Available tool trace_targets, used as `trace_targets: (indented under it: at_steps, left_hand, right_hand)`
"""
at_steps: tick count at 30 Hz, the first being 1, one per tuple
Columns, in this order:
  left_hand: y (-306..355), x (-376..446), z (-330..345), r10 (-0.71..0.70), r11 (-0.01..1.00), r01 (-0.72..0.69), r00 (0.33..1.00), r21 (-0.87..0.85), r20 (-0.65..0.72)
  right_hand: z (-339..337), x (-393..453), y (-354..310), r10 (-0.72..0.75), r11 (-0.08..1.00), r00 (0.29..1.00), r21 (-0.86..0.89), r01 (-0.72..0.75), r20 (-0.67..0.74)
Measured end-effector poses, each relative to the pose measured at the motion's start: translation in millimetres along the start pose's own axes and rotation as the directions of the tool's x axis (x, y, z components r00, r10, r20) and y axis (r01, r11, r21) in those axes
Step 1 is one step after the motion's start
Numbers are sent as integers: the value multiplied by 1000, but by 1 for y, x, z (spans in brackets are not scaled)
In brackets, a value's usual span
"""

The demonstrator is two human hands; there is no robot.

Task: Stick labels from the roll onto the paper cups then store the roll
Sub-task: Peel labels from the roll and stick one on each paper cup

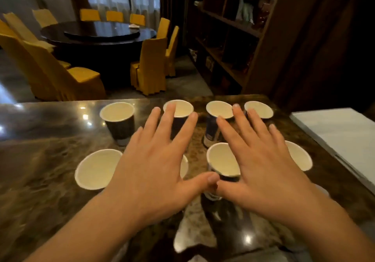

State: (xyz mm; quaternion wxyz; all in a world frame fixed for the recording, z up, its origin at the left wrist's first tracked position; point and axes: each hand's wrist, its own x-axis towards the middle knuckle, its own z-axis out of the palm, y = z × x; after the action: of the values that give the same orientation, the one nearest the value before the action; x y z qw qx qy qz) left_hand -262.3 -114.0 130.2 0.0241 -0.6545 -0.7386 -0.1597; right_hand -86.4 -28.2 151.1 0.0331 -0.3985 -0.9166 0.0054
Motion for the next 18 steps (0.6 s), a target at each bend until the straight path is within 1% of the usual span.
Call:
trace_targets:
  at_steps: [5,8,11,15,18]
  left_hand:
    - [52,6,30,167,985,-164,985,-59,52]
    - [86,7,51,278,954,-260,954,-149,110]
    - [124,9,77,381,912,-345,913,-220,148]
    - [172,21,123,424,884,-361,886,-296,186]
    - [202,32,159,402,902,-331,878,-279,259]
  right_hand:
    - [11,-50,54,144,990,986,-19,-142,86]
    - [22,-77,94,227,974,962,-40,-223,152]
    - [37,-101,139,285,956,936,6,-293,207]
    - [60,-123,198,299,947,924,50,-319,239]
    - [77,-131,234,287,943,918,89,-321,275]
